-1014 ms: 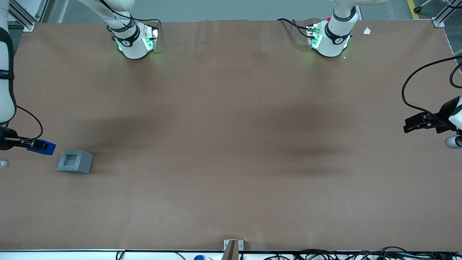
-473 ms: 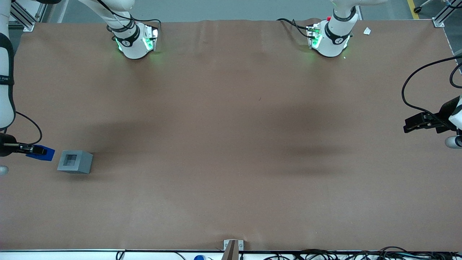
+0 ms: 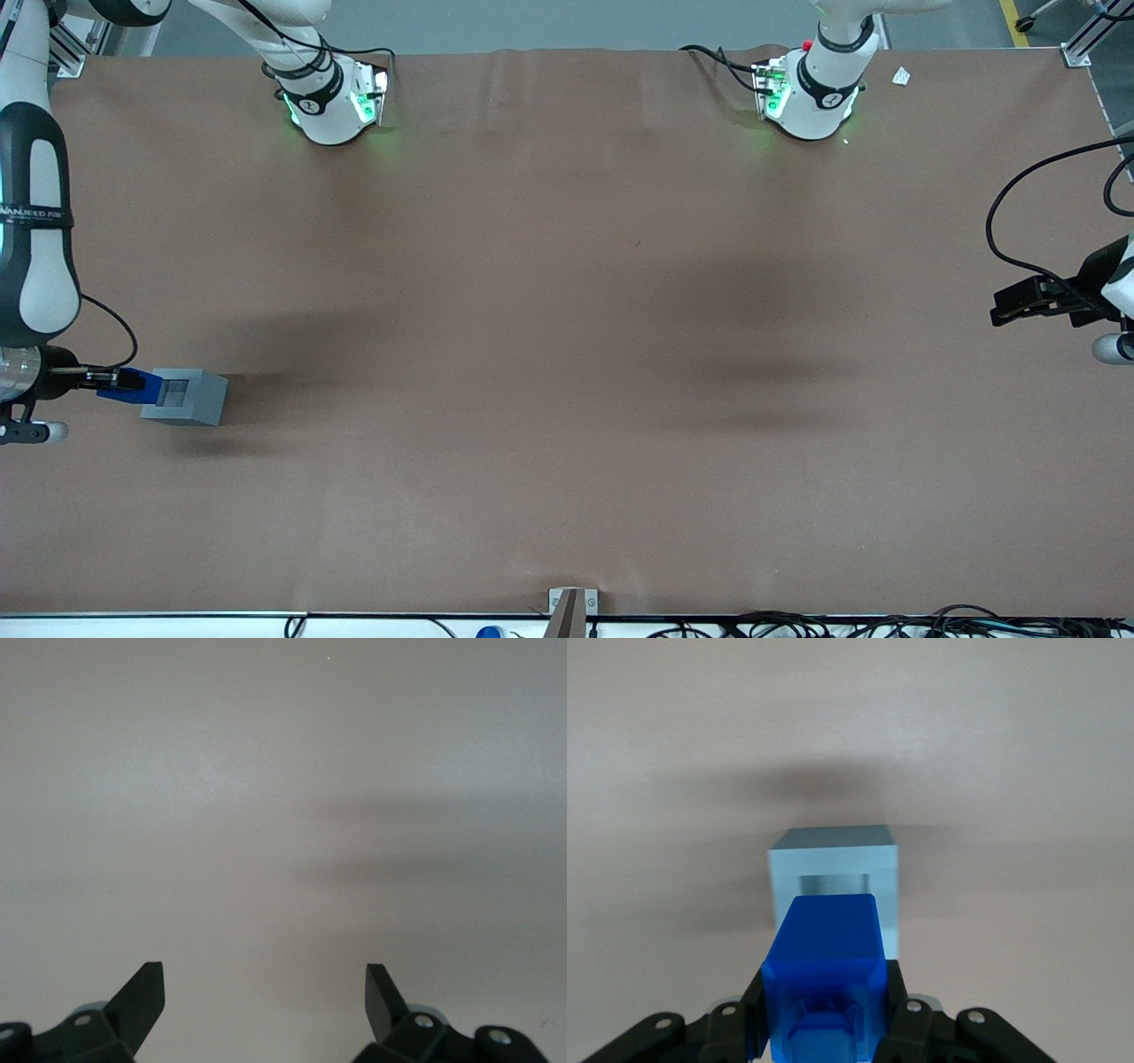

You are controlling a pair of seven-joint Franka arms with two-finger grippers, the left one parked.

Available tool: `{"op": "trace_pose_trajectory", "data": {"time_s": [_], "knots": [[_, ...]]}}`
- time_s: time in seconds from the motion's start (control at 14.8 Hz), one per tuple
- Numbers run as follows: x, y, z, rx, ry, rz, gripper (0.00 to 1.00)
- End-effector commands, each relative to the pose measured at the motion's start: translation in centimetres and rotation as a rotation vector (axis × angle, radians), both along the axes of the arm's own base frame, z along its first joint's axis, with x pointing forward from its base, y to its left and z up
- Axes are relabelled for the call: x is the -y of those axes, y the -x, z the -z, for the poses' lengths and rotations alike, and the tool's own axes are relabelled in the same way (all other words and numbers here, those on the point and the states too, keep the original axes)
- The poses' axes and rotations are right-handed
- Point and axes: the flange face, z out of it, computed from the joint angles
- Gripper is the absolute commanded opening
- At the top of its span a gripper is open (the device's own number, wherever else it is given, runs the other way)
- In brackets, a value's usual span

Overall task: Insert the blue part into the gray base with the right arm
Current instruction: 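Align the blue block above the gray base's square hole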

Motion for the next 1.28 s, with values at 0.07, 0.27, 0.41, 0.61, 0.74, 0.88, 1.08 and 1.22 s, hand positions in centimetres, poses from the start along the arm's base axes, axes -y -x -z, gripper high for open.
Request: {"op": "trace_pose_trajectory", "data": {"time_s": [0.07, 0.27, 0.41, 0.61, 0.74, 0.88, 1.08, 1.22], "knots": [[0.1, -0.1, 0.7, -0.001, 0.043, -0.040, 0.01], [0.0, 0.1, 1.2, -0.009, 0.037, -0.035, 0.01], [-0.1, 0.2, 1.5, -0.012, 0.022, -0.025, 0.01], [0.1, 0.4, 1.9, 0.002, -0.037, 0.014, 0.01], [0.1, 0.4, 2.0, 0.001, -0.037, 0.013, 0.01], [0.1, 0.4, 2.6, -0.005, -0.038, 0.013, 0.02], [0.3, 0.8, 4.4, 0.003, -0.035, 0.018, 0.02], [0.4, 1.0, 5.2, 0.005, -0.033, 0.019, 0.02]]}}
